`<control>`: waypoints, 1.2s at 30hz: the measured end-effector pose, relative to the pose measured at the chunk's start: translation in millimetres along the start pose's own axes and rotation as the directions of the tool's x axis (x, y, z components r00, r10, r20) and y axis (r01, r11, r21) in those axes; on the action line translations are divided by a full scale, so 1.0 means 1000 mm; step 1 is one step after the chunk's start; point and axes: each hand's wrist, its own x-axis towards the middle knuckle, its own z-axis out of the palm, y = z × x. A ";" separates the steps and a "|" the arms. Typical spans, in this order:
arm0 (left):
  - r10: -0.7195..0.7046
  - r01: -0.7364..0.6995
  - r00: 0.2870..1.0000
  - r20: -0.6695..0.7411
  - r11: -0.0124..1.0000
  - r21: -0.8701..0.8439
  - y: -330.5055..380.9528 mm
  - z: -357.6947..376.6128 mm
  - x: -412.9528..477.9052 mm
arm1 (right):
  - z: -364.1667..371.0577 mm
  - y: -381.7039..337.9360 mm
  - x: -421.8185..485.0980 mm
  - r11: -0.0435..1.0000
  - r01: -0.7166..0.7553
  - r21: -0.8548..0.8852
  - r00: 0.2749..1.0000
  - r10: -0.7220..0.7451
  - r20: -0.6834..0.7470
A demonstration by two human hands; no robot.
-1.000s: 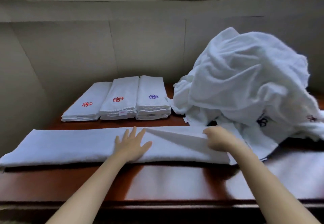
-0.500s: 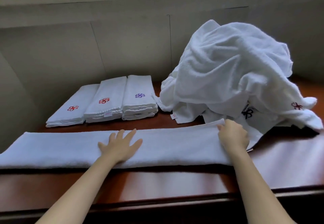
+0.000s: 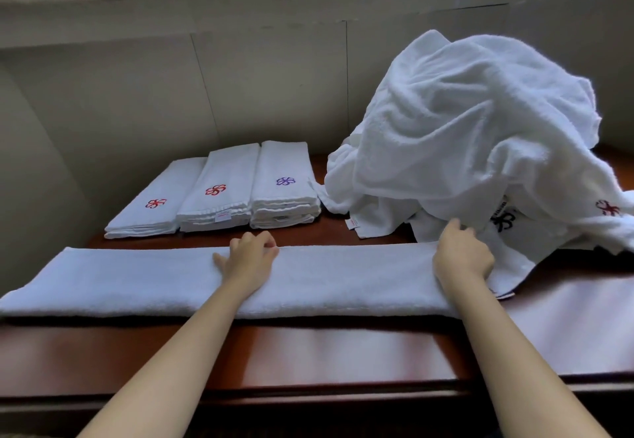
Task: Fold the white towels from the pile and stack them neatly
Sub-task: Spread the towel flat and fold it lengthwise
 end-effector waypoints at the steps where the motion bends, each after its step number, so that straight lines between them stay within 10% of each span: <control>1: 0.005 -0.005 1.000 -0.009 1.000 -0.014 -0.001 0.001 0.001 | -0.001 -0.006 -0.006 0.997 0.070 -0.037 0.991 -0.074 -0.107; 4: 0.016 -0.017 0.999 -0.028 0.999 -0.036 -0.002 0.003 0.002 | 0.004 -0.040 -0.034 0.878 0.479 -0.003 0.843 -0.461 -0.277; 7: 0.010 -0.010 1.000 -0.019 1.000 -0.009 0.001 0.001 0.002 | 0.024 -0.076 -0.067 0.720 0.667 0.192 0.696 -0.694 0.184; 21: 0.156 -0.178 0.969 0.191 0.978 0.107 -0.046 -0.025 -0.060 | 0.032 -0.095 -0.054 0.728 0.683 0.058 0.649 -0.642 0.409; 29: -0.185 0.155 0.980 0.075 0.942 0.298 -0.173 -0.075 -0.048 | 0.050 -0.138 -0.103 0.541 0.824 0.170 0.478 -0.823 0.306; 32: -0.421 0.446 0.895 -0.148 0.857 0.259 -0.216 -0.091 -0.057 | 0.053 -0.138 -0.099 0.560 0.813 0.158 0.496 -0.809 0.315; 36: -0.729 0.662 0.605 -0.321 0.684 -0.307 -0.234 -0.095 -0.070 | 0.053 -0.139 -0.100 0.562 0.813 0.151 0.495 -0.804 0.328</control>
